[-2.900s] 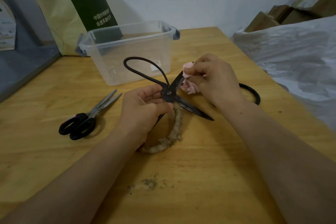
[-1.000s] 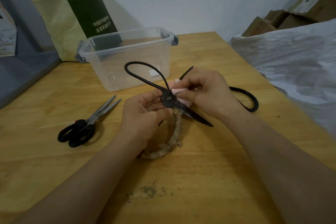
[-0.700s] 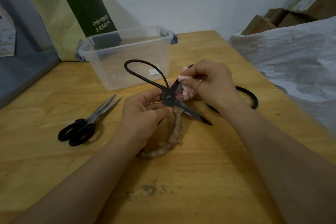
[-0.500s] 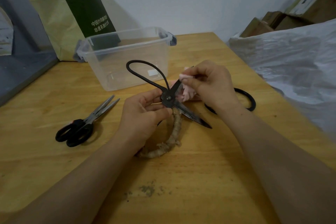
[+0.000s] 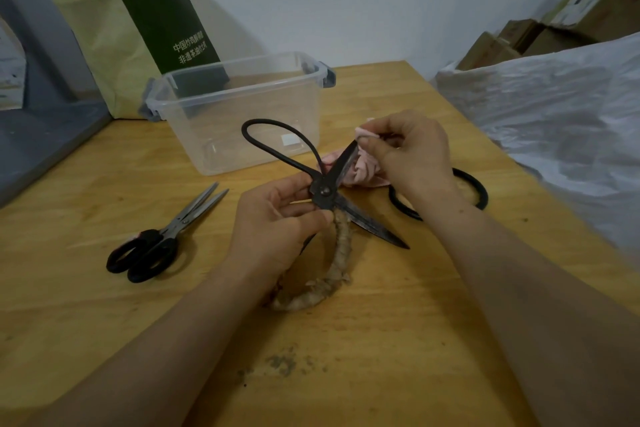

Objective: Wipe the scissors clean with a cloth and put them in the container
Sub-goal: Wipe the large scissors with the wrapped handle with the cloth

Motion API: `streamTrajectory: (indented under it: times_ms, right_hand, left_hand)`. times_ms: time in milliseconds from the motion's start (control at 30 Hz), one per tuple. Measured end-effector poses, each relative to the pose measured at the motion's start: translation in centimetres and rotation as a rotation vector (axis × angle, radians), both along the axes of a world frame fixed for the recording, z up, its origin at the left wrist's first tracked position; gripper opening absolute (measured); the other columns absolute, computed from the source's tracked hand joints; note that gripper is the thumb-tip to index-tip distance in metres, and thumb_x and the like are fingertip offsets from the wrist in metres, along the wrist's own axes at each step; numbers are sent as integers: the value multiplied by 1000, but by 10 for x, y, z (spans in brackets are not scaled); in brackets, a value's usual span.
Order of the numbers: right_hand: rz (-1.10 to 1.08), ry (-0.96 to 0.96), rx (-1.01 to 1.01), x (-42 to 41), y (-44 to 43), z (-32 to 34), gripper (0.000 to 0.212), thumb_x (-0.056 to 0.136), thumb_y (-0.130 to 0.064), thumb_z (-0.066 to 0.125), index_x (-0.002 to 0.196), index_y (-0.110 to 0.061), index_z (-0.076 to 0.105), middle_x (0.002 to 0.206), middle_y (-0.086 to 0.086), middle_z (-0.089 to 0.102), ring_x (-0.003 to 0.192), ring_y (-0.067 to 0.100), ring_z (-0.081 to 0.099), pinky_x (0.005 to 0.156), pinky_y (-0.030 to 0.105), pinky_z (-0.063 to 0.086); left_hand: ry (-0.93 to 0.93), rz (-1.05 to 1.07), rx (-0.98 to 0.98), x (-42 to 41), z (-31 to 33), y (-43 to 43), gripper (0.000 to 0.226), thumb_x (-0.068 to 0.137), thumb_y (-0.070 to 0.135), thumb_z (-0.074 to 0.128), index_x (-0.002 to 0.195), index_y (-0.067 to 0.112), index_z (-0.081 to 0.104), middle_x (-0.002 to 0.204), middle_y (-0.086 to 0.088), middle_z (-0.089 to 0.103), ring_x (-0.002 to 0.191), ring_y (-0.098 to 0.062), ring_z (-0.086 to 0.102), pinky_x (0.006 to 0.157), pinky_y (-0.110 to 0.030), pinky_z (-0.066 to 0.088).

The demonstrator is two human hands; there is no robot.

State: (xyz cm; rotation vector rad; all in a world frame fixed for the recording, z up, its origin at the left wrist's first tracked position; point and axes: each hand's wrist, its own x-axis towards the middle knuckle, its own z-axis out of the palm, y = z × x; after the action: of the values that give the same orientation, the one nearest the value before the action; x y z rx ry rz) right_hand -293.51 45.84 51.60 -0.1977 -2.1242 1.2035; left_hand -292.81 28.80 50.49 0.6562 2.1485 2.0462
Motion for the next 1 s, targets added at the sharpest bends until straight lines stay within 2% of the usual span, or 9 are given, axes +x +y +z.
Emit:
streamTrajectory:
  times_ms: [133,300,467,633,700,733,833,933,1000]
  right_hand:
    - [118,0,21,11,-12,-5,12,81,-15,72,86,-25,67,89,-8,58,74,-4,57,67,5,43]
    - [33,26,-117,-3,-1,-4,17,82,-13,71,83,-30,65,93,-10,64,92,8,63,85,26,53]
    - [-71,2,-158,-7,14,-5,11,87,-14,67,85,-25,65,83,-11,63,84,11,63,73,20,52]
    - [-141,-111,-130,1,26,3,20,88,-5,56,95,-17,70,95,-5,66,89,11,61,79,29,53]
    - [-180,-224,-56,7,27,8,25,84,-7,49,91,-13,72,93,-1,68,87,15,60,76,30,51]
    - [-232,-284,27,9,29,10,27,80,-10,48,88,-11,74,96,1,69,96,19,58,84,34,49]
    - [-342,-326,330,15,26,12,31,78,-14,47,88,-20,76,123,-4,57,123,22,36,101,33,21]
    - [-176,-229,460,18,14,15,24,86,-23,52,96,-22,74,119,-7,60,115,12,41,100,28,16]
    - [-2,-388,443,23,8,17,23,86,-35,59,105,-28,69,105,-12,60,106,6,35,103,31,16]
  left_hand:
    - [20,-7,-17,-1,1,0,53,71,-20,66,85,31,61,74,20,71,75,-4,70,68,-15,55]
    - [13,-20,-33,2,3,-2,54,72,-18,66,84,34,61,77,19,72,78,-6,71,68,-15,54]
    - [0,9,-29,3,3,0,50,71,-18,67,86,30,62,82,11,72,77,-8,71,67,-15,54]
    - [-12,65,-46,-1,2,-2,45,69,-16,70,101,14,67,96,-2,73,79,-13,72,71,-20,57]
    - [-36,114,-44,-6,1,-6,46,68,-15,70,107,8,67,98,-4,73,81,-14,72,73,-22,57]
    - [-49,134,-43,-8,1,-7,48,67,-15,71,111,5,65,100,-6,72,82,-15,72,74,-23,58]
    - [-65,161,-45,-10,-1,-7,51,66,-15,72,113,4,64,100,-5,71,80,-13,71,72,-22,57]
    - [-69,159,-34,-9,-1,-6,51,66,-16,72,110,7,64,98,-3,71,77,-10,71,68,-19,57]
    - [-83,162,-16,-10,-1,-6,50,66,-17,72,110,5,64,97,-5,71,76,-9,71,67,-19,56]
